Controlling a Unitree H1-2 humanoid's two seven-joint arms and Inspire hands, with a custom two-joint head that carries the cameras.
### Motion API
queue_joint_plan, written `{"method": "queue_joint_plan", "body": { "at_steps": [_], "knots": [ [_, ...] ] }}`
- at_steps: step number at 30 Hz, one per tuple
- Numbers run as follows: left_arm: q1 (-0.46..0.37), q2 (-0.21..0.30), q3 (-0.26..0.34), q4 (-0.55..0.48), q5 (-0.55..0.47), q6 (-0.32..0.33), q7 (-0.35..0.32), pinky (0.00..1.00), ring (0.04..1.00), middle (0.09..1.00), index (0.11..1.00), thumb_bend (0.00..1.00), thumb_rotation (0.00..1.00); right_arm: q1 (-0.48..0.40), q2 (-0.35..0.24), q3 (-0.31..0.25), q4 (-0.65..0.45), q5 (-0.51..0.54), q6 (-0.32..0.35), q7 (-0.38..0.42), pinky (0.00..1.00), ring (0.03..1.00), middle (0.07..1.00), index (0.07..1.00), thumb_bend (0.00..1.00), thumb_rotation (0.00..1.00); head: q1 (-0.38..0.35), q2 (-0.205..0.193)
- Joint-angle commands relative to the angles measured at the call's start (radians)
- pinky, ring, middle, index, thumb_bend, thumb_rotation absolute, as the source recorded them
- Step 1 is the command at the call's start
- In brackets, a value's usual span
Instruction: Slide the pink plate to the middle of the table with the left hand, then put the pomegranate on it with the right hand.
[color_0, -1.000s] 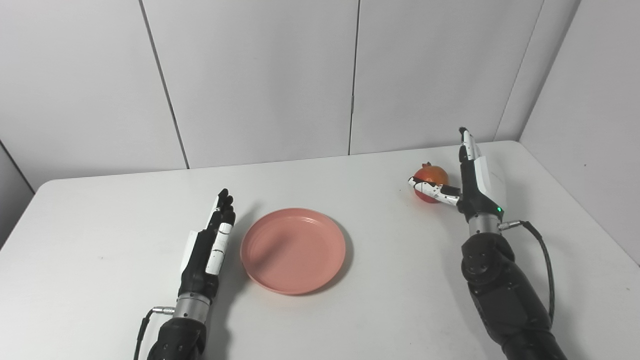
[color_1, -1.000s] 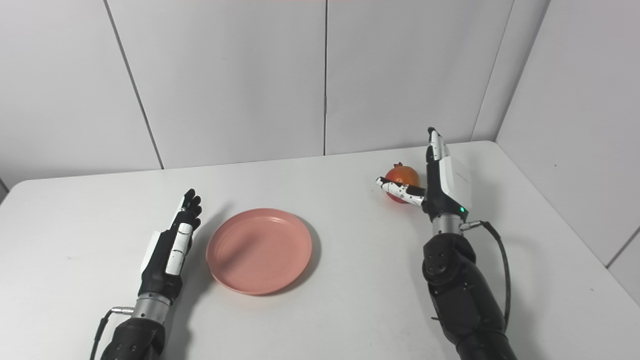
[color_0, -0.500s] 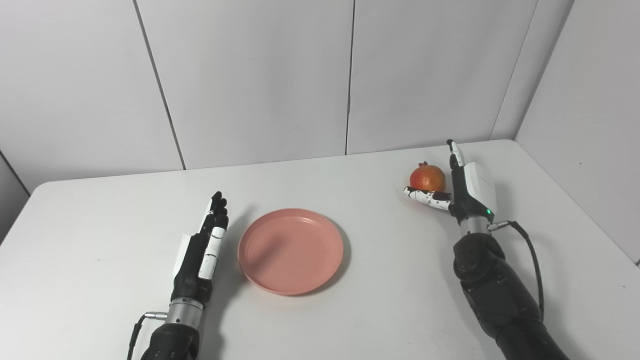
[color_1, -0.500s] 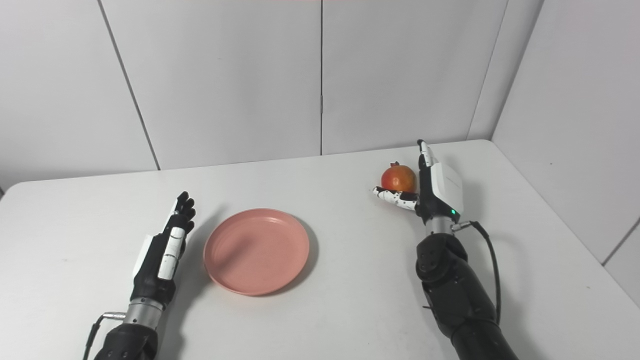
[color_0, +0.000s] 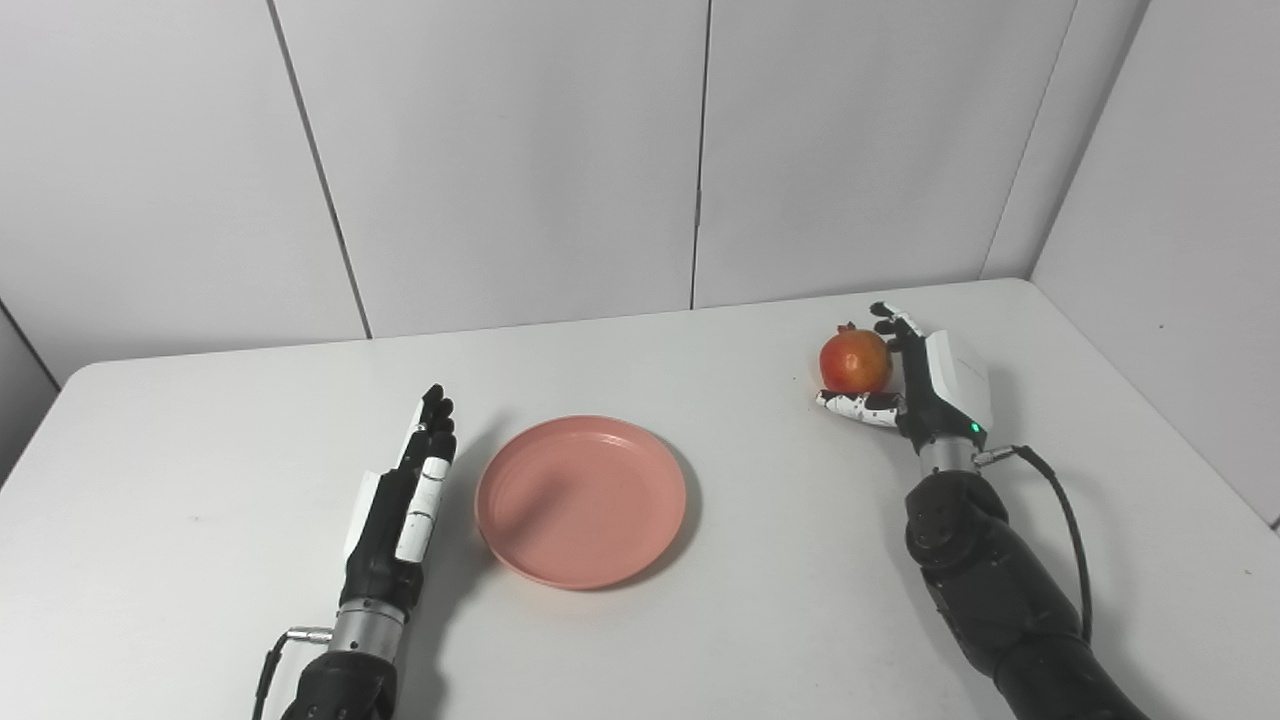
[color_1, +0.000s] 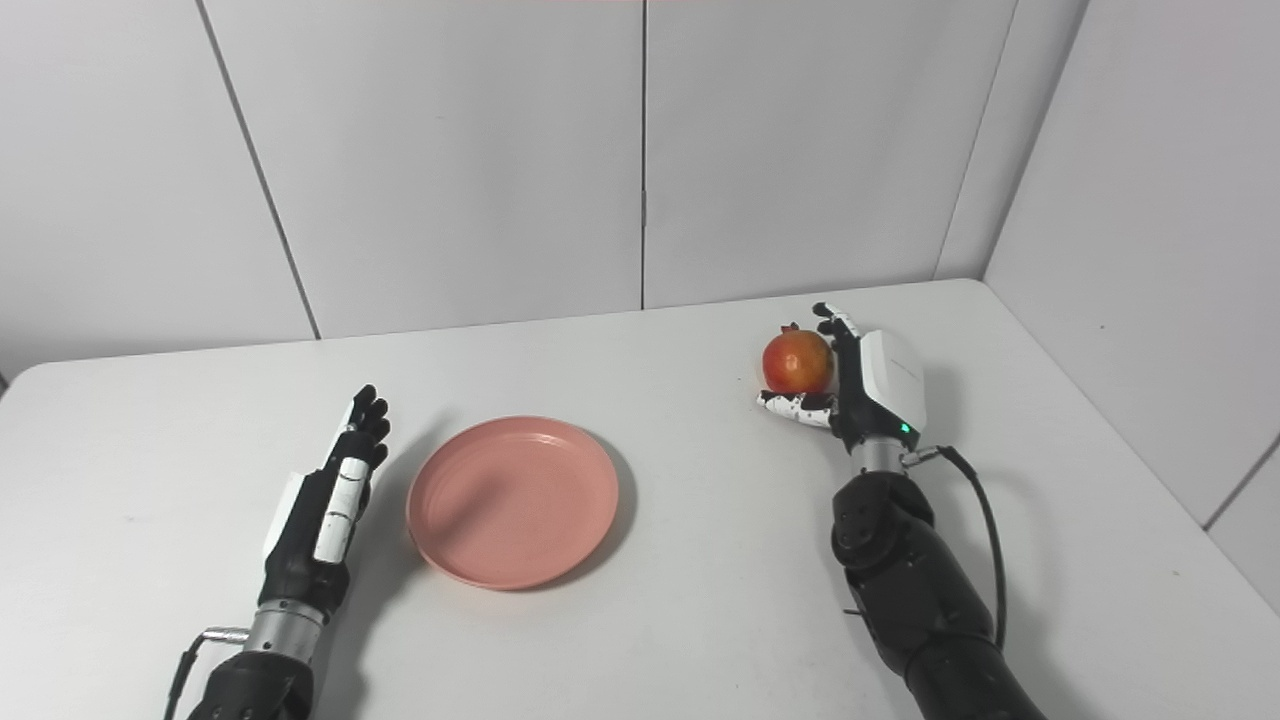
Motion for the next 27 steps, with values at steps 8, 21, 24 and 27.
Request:
{"method": "queue_joint_plan", "body": {
  "at_steps": [8,21,24,27],
  "knots": [
    [-0.008,0.000,0.002,-0.032,-0.001,-0.001,-0.001,1.00,1.000,1.000,1.000,0.67,1.00,-0.044,0.009,-0.008,-0.035,0.001,-0.054,-0.087,0.46,0.551,0.616,0.673,0.78,0.03,0.003,0.005],
    [-0.015,-0.008,0.005,-0.020,0.002,-0.012,0.008,1.00,1.000,1.000,1.000,0.66,1.00,-0.044,-0.016,0.025,-0.003,-0.066,-0.118,-0.236,0.14,0.207,0.471,0.488,0.53,0.00,0.016,0.007],
    [-0.017,-0.012,0.008,-0.016,0.000,-0.010,0.010,1.00,1.000,1.000,1.000,0.67,1.00,-0.042,-0.021,0.029,-0.009,-0.074,-0.134,-0.253,0.24,0.338,0.431,0.526,0.52,0.00,0.020,0.005],
    [-0.019,-0.014,0.008,-0.014,0.006,-0.010,0.010,1.00,1.000,1.000,1.000,0.67,1.00,-0.040,-0.021,0.031,-0.020,-0.075,-0.140,-0.266,0.23,0.319,0.416,0.530,0.52,0.00,0.024,0.005]
  ]
}}
